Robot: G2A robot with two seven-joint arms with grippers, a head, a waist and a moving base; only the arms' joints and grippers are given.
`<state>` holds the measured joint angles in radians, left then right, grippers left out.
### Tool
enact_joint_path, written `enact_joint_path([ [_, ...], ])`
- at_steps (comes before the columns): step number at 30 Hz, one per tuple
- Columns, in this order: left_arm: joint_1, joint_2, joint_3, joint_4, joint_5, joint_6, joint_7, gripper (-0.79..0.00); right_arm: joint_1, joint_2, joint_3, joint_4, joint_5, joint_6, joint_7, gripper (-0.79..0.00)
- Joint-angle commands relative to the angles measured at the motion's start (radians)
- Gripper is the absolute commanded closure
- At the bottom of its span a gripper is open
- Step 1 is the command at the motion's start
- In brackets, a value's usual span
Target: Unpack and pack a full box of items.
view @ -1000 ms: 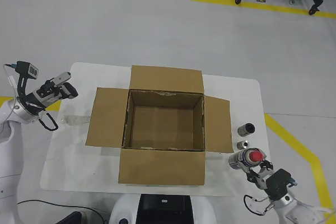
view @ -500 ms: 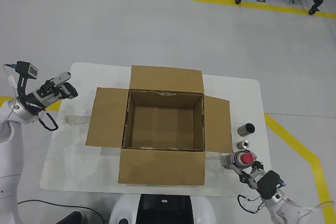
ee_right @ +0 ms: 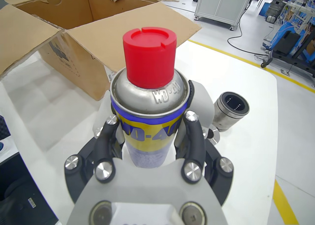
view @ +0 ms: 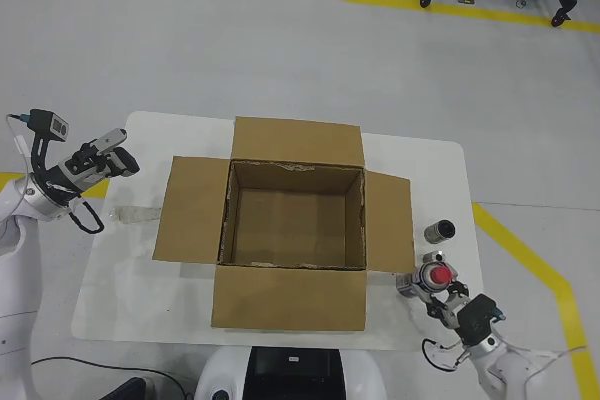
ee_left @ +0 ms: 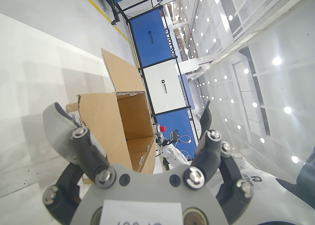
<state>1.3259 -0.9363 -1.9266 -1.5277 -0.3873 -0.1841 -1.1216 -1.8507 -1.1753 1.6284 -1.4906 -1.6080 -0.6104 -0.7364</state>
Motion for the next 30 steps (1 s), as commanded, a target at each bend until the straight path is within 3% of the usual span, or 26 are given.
enact_joint_path([
  [1,0.000,0.000,0.000,0.000,0.000,0.000,0.000,-0.785,0.003,0.001,0.001,0.006,0.004,0.001,-0.004,-0.262],
  [5,0.000,0.000,0.000,0.000,0.000,0.000,0.000,-0.785,0.007,0.005,0.002,0.019,0.008,0.004,-0.007,-0.480],
  [6,0.000,0.000,0.000,0.000,0.000,0.000,0.000,-0.785,0.008,0.006,0.001,0.020,0.008,0.004,-0.006,-0.696],
  [7,0.000,0.000,0.000,0.000,0.000,0.000,0.000,-0.785,0.009,0.006,0.000,0.021,0.009,0.004,-0.007,-0.785],
  [30,0.000,0.000,0.000,0.000,0.000,0.000,0.000,-0.785,-0.068,0.039,0.071,0.052,-0.028,-0.007,-0.061,-0.785],
])
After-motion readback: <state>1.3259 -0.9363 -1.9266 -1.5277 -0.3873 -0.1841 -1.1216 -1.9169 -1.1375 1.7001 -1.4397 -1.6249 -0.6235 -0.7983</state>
